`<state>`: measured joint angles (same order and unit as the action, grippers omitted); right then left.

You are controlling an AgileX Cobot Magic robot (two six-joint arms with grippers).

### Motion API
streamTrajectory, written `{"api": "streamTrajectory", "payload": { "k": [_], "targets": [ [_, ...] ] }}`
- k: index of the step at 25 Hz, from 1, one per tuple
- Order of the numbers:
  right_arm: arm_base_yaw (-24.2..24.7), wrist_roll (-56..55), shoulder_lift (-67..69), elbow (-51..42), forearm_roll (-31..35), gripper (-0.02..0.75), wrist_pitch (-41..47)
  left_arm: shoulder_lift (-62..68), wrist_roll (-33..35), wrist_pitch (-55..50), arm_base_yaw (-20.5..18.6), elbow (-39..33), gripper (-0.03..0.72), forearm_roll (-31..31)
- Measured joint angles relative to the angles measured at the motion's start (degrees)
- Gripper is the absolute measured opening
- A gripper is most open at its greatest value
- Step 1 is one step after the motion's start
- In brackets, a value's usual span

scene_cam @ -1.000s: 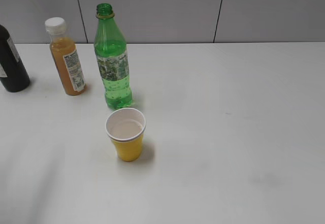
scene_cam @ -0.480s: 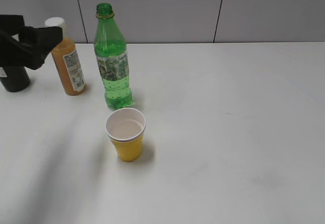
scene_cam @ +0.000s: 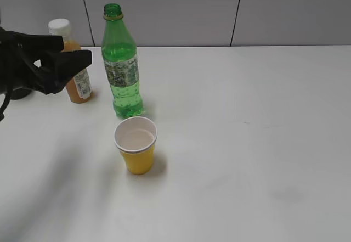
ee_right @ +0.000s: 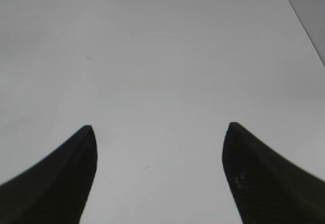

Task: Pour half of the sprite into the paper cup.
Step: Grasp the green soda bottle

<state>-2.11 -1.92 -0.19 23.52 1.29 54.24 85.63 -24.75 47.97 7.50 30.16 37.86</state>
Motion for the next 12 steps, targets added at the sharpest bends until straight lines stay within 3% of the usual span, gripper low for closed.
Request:
{"api": "streamTrajectory", "payload": {
  "k": [5, 12],
  "targets": [
    [0.0, 0.0, 0.0, 0.0, 0.0, 0.578, 0.0, 6.16, -0.61, 3.91, -1.92, 0.33, 0.615, 2.14],
    [0.0, 0.0, 0.0, 0.0, 0.0, 0.578, 0.0, 12.95, 0.46, 4.07, -1.93, 3.76, 0.687, 3.06]
  ]
}}
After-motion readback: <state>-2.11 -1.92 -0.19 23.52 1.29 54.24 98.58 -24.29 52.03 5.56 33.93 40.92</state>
